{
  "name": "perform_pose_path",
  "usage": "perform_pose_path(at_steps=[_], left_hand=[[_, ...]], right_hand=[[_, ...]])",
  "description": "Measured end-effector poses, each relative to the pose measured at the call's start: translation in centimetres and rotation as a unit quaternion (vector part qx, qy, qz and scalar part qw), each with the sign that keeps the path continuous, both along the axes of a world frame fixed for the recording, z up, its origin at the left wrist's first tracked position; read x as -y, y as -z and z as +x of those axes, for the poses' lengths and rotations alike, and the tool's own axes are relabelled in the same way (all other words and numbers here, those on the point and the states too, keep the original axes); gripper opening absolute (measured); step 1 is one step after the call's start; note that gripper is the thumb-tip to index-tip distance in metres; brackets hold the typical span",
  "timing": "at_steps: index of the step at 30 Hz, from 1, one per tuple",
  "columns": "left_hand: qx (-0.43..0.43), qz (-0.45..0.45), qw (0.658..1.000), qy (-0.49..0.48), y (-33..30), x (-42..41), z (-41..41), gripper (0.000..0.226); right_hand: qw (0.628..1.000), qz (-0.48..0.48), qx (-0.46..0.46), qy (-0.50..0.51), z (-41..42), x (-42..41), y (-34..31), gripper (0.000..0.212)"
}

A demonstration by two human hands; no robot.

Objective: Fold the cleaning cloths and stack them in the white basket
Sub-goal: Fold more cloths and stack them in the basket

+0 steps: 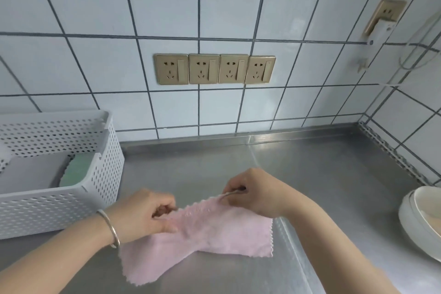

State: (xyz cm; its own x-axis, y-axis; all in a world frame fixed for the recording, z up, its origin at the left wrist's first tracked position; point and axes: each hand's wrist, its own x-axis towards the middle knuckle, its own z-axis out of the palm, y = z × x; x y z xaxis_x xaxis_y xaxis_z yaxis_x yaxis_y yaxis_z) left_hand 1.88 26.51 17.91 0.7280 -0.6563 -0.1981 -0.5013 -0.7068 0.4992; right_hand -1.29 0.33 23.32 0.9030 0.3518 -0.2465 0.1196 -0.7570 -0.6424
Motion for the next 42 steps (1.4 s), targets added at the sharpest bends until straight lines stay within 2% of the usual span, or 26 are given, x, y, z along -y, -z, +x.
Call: perform_pose_path(at_steps=[1,4,5,10,13,15,17,20,23,26,28,30,31,33,36,39,42], left_hand=[[-0.002,0.024,1.0,0.011,0.4,-0.9,0.1,0.021],[-0.035,0.056,0.998,-0.008,1.3,-3.5,1.3,0.049],[-0.041,0.057,0.997,-0.023,1.3,-4.1,1.7,0.051],[-0.035,0.113,0.99,-0.074,0.9,-6.0,3.9,0.043],[0.011,0.149,0.981,-0.121,-0.2,-7.0,5.7,0.037],[0.048,0.151,0.977,-0.141,-1.9,-7.2,6.8,0.033],[0.076,0.101,0.977,-0.173,-3.6,-7.4,7.4,0.025],[0.168,-0.044,0.954,-0.243,-5.4,-7.9,7.8,0.013],[0.278,-0.108,0.922,-0.246,-5.9,-8.2,7.0,0.019],[0.297,-0.142,0.916,-0.228,-3.8,-8.3,5.2,0.014],[0.267,-0.131,0.932,-0.207,-0.8,-8.4,3.9,0.015],[0.235,-0.09,0.953,-0.171,3.0,-8.6,2.5,0.016],[0.214,-0.059,0.963,-0.153,4.8,-8.6,1.8,0.027],[0.182,-0.002,0.974,-0.134,8.1,-8.4,0.3,0.046],[0.123,0.04,0.985,-0.117,12.5,-7.9,-1.7,0.054],[0.09,0.084,0.988,-0.09,16.2,-7.5,-3.4,0.053],[0.051,0.106,0.991,-0.062,18.0,-7.8,-4.9,0.048]], right_hand=[[1.0,-0.004,-0.004,-0.009,0.3,-0.5,0.0,0.012],[0.999,-0.033,-0.014,-0.009,1.7,-1.1,0.6,0.012],[0.999,-0.043,-0.02,-0.002,2.3,-1.2,1.0,0.013],[0.994,-0.082,-0.068,0.006,5.3,-2.0,2.3,0.035],[0.984,-0.167,-0.057,-0.023,7.1,-2.4,1.8,0.044],[0.974,-0.225,-0.013,-0.015,8.2,-2.5,1.0,0.041],[0.968,-0.241,0.064,0.014,9.0,-2.4,0.1,0.04],[0.953,-0.21,0.21,0.065,9.3,-2.2,-1.4,0.022],[0.922,-0.172,0.335,0.086,8.7,-1.9,-1.8,0.02],[0.891,-0.149,0.424,0.062,7.6,-1.3,0.3,0.011],[0.9,-0.165,0.403,0.03,6.4,-1.1,2.9,0.011],[0.919,-0.182,0.35,-0.015,5.1,-0.8,6.5,0.023],[0.926,-0.203,0.317,-0.039,4.3,-0.8,8.4,0.03],[0.941,-0.252,0.21,-0.08,2.6,-0.9,12.1,0.04],[0.945,-0.297,0.077,-0.117,-0.1,-0.9,17.2,0.05],[0.933,-0.33,0.038,-0.14,-2.1,-1.4,19.7,0.057],[0.939,-0.323,0.028,-0.117,-3.1,-0.9,21.1,0.06]])
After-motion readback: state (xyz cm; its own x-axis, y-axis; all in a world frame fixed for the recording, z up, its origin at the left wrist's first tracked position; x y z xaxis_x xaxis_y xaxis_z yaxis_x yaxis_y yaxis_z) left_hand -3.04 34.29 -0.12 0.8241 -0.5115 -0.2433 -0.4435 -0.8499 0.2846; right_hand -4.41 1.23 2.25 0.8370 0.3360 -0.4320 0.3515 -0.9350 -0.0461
